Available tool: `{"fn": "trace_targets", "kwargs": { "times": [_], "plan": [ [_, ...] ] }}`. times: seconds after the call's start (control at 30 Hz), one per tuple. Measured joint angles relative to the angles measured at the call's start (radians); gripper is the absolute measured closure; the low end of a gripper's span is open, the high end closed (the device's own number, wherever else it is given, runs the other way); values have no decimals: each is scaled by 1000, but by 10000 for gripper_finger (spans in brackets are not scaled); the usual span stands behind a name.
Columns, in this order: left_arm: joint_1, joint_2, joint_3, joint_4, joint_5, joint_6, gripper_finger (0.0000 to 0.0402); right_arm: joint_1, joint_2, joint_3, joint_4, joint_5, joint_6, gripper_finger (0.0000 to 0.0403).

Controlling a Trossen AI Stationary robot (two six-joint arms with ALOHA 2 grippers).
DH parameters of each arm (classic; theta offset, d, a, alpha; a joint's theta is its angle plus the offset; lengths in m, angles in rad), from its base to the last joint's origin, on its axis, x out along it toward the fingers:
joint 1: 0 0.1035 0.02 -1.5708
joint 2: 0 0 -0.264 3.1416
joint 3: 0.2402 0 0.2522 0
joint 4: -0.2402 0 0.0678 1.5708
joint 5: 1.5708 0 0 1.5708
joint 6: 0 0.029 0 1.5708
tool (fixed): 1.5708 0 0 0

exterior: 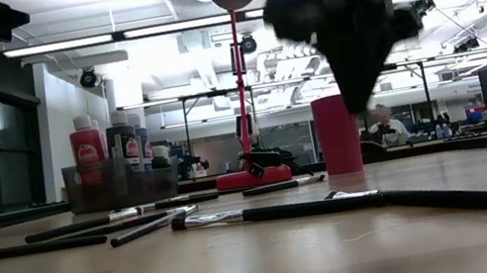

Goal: Pick & Place Paint Supplies
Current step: Put the paint brush into the cup

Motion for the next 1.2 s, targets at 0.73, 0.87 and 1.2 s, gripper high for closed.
{"fn": "trace_targets", "kwargs": {
  "times": [0.73, 0.87, 1.2],
  "plan": [
    [0, 0, 0, 0, 0, 0, 402, -260, -356, 2, -27, 1102, 159, 400],
    [0, 0, 0, 0, 0, 0, 402, -345, -322, 2, 0, 1123, 159, 400],
    [0, 0, 0, 0, 0, 0, 402, -479, -208, 2, 7, 991, 152, 400]
  ]
}}
